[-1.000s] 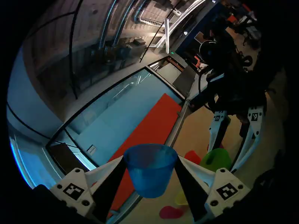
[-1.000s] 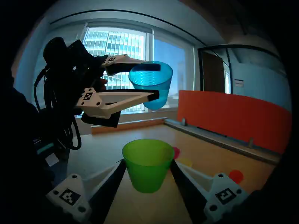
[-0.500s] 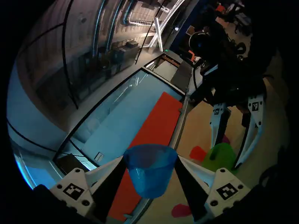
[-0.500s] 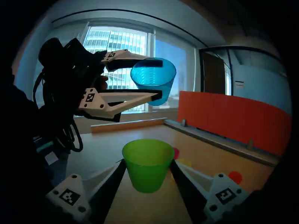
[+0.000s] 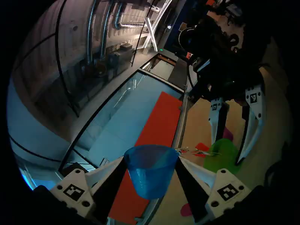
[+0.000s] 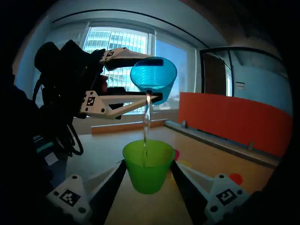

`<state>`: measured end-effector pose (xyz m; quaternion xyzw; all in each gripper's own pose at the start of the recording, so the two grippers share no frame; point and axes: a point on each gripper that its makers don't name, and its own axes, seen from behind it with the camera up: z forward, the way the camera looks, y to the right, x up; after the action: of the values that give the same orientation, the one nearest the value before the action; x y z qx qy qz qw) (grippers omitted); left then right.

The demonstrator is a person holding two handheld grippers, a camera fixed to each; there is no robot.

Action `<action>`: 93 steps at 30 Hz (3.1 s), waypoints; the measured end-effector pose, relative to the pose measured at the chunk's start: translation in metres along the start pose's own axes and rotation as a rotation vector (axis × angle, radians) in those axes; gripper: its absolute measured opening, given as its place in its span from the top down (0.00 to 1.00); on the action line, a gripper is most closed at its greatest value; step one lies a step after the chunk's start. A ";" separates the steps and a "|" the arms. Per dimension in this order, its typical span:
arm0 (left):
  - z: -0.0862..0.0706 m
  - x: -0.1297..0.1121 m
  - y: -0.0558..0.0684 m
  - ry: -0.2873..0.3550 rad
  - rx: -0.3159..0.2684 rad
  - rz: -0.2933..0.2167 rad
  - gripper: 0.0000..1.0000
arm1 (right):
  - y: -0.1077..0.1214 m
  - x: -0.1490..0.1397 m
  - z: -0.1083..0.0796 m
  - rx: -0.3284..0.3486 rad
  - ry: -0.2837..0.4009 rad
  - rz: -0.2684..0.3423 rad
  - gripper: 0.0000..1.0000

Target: Pour water

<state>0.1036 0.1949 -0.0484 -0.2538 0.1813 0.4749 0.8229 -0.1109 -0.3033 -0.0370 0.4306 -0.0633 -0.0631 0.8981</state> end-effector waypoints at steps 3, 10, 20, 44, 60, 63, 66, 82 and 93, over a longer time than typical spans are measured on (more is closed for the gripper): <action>0.001 0.000 0.000 -0.001 0.001 0.016 0.13 | 0.001 -0.001 0.000 0.000 0.000 -0.001 0.11; 0.001 0.000 0.000 -0.002 0.001 0.054 0.13 | 0.001 -0.001 0.001 0.001 -0.003 -0.006 0.11; 0.000 0.001 -0.003 0.000 0.005 0.101 0.13 | 0.004 0.000 0.002 -0.003 -0.001 -0.010 0.11; 0.000 0.008 -0.007 0.015 0.004 0.195 0.13 | 0.010 0.001 0.003 -0.010 0.002 -0.017 0.11; -0.001 0.010 -0.005 0.018 0.003 0.230 0.13 | 0.011 0.000 0.003 -0.015 0.003 -0.021 0.11; -0.002 0.012 -0.004 0.020 0.004 0.239 0.13 | 0.011 0.001 0.003 -0.013 0.004 -0.021 0.11; -0.001 0.012 -0.004 0.022 0.006 0.244 0.13 | 0.010 0.001 0.003 -0.011 0.005 -0.022 0.12; 0.000 0.011 -0.001 0.023 0.002 0.269 0.13 | 0.010 0.002 0.000 -0.016 0.011 -0.027 0.12; 0.001 0.011 0.006 0.024 -0.001 0.286 0.13 | 0.010 0.003 -0.001 -0.020 0.015 -0.026 0.13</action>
<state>0.1041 0.2058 -0.0549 -0.2313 0.2254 0.5842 0.7446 -0.1070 -0.2972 -0.0293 0.4228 -0.0503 -0.0721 0.9020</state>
